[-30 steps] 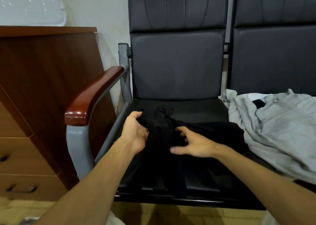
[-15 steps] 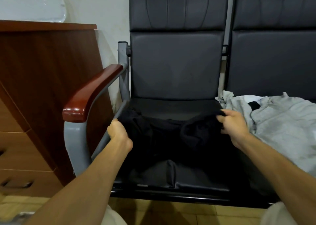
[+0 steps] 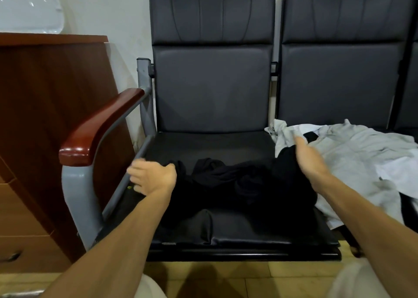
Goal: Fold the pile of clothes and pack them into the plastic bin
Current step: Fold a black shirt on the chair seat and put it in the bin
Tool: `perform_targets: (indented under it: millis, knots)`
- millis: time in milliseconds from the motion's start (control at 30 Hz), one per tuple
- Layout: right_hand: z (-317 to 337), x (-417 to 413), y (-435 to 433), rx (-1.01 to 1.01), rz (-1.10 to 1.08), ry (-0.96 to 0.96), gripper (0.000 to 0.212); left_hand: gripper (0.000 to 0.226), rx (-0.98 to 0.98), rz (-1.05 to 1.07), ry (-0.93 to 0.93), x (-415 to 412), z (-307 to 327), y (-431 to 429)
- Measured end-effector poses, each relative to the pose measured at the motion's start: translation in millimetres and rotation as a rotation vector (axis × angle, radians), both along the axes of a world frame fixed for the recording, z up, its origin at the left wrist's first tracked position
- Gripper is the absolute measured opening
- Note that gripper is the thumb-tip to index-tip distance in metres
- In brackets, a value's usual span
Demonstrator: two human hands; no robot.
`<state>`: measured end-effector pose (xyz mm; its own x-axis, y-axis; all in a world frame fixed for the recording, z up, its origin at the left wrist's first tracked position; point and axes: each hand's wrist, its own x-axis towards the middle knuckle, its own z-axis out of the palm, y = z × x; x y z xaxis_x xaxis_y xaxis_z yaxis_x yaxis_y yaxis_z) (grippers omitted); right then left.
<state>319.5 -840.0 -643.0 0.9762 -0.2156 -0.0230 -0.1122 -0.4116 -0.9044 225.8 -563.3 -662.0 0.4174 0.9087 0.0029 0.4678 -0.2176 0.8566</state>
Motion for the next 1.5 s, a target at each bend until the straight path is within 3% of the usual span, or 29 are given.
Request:
perform_targets:
  millis: [100, 200, 300, 400, 533, 633, 700, 867, 933, 1033, 1167, 1233, 1367, 1500]
  knots:
    - [1, -26, 8, -0.667, 0.37, 0.098, 0.083, 0.035, 0.454, -0.395, 0.026, 5, -7, -20]
    - [-6, -42, 14, -1.049, 0.55, 0.248, 0.09, 0.028, 0.564, -0.836, 0.049, 19, -23, -47]
    - [-20, -45, 22, -1.205, 0.641, 0.228, 0.1, 0.043, 0.516, -1.103, 0.203, 35, -43, -62]
    - [-19, -41, 17, -1.228, 0.715, 0.162, 0.073, 0.054, 0.494, -1.234, 0.39, 53, -60, -62]
    - [-7, -36, -3, -1.114, 0.797, 0.245, 0.049, 0.051, 0.662, -1.253, 0.681, 68, -71, -69]
    - [-9, -25, -25, -0.864, 0.786, 0.25, 0.011, 0.055, 0.707, -1.148, 0.767, 76, -73, -69]
    - [-5, -22, -40, -0.579, 0.684, 0.248, 0.028, 0.061, 0.68, -1.066, 0.812, 77, -74, -66]
    - [9, -14, -61, 0.325, 0.316, 0.113, 0.012, 0.058, 0.546, -1.027, 0.74, 69, -66, -71]
    - [18, -7, -67, 0.497, 0.172, 0.013, 0.011, 0.055, 0.517, -1.042, 0.665, 67, -61, -78]
    - [34, 6, -79, 0.573, -0.016, -0.161, 0.004, 0.049, 0.483, -1.088, 0.528, 62, -52, -92]
    - [64, 24, -103, 0.613, -0.251, -0.422, 0.014, 0.047, 0.526, -1.184, 0.411, 56, -45, -109]
    - [72, 34, -115, 0.616, -0.359, -0.476, 0.004, 0.047, 0.521, -1.219, 0.39, 54, -43, -114]
    - [39, 46, -125, 0.591, -0.374, -0.151, 0.042, 0.049, 0.524, -1.269, 0.41, 53, -46, -118]
    - [2, 23, -117, 0.403, -0.272, 0.051, 0.017, 0.05, 0.55, -1.258, 0.444, 49, -46, -111]
